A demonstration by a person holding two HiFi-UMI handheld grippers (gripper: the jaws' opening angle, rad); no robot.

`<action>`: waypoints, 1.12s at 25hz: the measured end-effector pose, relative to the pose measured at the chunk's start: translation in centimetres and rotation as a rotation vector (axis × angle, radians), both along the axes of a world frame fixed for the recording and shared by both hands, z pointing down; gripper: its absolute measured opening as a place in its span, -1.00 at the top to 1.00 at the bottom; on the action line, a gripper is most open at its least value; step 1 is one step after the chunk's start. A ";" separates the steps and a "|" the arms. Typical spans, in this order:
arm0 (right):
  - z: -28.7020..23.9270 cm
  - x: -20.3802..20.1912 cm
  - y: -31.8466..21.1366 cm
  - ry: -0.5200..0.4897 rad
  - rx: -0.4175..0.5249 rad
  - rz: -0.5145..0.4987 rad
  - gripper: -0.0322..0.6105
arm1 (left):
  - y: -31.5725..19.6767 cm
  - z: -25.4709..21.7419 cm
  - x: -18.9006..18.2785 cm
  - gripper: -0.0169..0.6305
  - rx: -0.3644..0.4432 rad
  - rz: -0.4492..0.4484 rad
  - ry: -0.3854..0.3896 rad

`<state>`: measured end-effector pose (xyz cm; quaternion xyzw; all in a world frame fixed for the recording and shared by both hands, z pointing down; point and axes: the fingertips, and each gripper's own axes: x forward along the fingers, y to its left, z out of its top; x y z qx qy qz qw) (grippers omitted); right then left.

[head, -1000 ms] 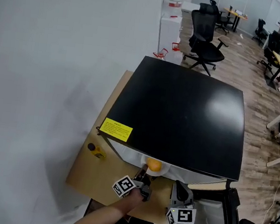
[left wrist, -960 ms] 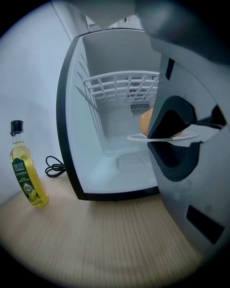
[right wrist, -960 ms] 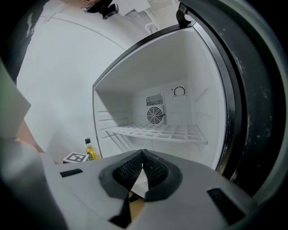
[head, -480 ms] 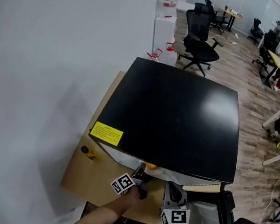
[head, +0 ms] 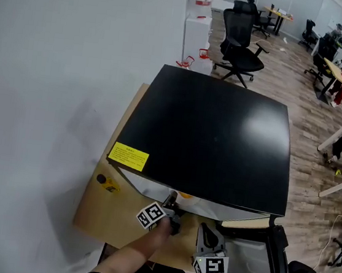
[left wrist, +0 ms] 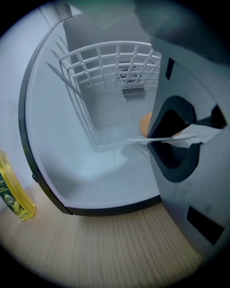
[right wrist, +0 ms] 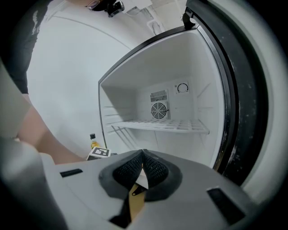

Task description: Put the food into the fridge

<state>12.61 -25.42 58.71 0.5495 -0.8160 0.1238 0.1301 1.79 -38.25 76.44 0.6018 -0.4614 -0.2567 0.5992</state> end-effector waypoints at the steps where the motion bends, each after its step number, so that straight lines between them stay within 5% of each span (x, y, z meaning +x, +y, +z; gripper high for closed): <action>1: 0.1 0.0 0.3 -0.002 -0.005 0.003 0.71 | 0.0 0.1 0.0 0.88 -0.017 -0.004 -0.003; 12: 1.3 -0.6 3.5 0.008 -0.034 -0.020 0.71 | -0.5 0.9 0.5 0.88 -0.130 0.023 -0.038; 28: 1.9 1.4 5.4 0.022 -0.047 0.022 0.71 | -1.9 0.7 1.6 0.88 -0.137 0.000 -0.067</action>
